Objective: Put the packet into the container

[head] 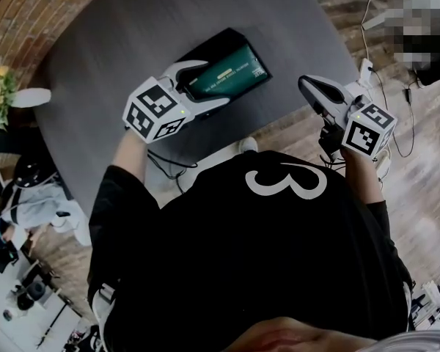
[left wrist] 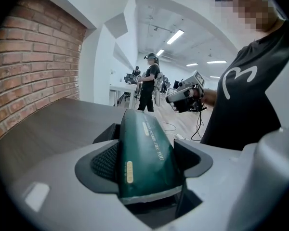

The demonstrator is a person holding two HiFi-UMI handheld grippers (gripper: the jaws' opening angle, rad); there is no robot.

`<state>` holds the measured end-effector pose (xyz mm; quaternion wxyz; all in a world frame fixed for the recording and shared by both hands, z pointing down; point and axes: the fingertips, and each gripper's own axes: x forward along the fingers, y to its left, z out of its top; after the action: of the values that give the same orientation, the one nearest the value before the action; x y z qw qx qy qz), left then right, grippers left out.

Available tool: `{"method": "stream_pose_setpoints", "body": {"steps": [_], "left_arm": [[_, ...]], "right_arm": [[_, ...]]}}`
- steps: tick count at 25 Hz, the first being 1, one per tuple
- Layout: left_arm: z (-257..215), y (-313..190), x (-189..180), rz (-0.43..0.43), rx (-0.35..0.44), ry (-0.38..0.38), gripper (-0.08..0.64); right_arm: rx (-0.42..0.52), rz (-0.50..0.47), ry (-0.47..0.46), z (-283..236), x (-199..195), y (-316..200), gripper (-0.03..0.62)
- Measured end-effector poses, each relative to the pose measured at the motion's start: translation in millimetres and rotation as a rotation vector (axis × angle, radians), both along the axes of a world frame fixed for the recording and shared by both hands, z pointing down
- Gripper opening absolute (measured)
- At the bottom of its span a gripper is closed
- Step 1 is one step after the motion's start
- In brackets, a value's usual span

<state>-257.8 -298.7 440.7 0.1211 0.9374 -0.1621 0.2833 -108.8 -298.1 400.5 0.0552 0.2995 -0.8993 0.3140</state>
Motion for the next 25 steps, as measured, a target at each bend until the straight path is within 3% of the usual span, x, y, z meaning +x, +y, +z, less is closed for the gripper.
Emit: {"method": "stream_pose_setpoints", "body": {"steps": [4,13,18,22,25], "left_arm": [[18,-5,1,-0.010,-0.028,-0.050,0.377],[34,-15,1,-0.024,-0.057,-0.079,0.376],[26,-21,-4,-0.051,-0.033,-0.026,0.359],[15,-26,-6,-0.093,0.009,0.012,0.396],[4,-21,-1,-0.144,0.052,0.025,0.370]], "right_arm": [[-0.014,0.020,-0.005,8,4,1,0.002],[-0.024,0.041,-0.001,12,4,-1,0.002],[-0.031,0.033,-0.001,14,-4,1,0.002],[-0.022,0.013,0.004,10,-7,4,0.002],[0.009,-0.018,-0.031,0,-7,12,0.002]]}}
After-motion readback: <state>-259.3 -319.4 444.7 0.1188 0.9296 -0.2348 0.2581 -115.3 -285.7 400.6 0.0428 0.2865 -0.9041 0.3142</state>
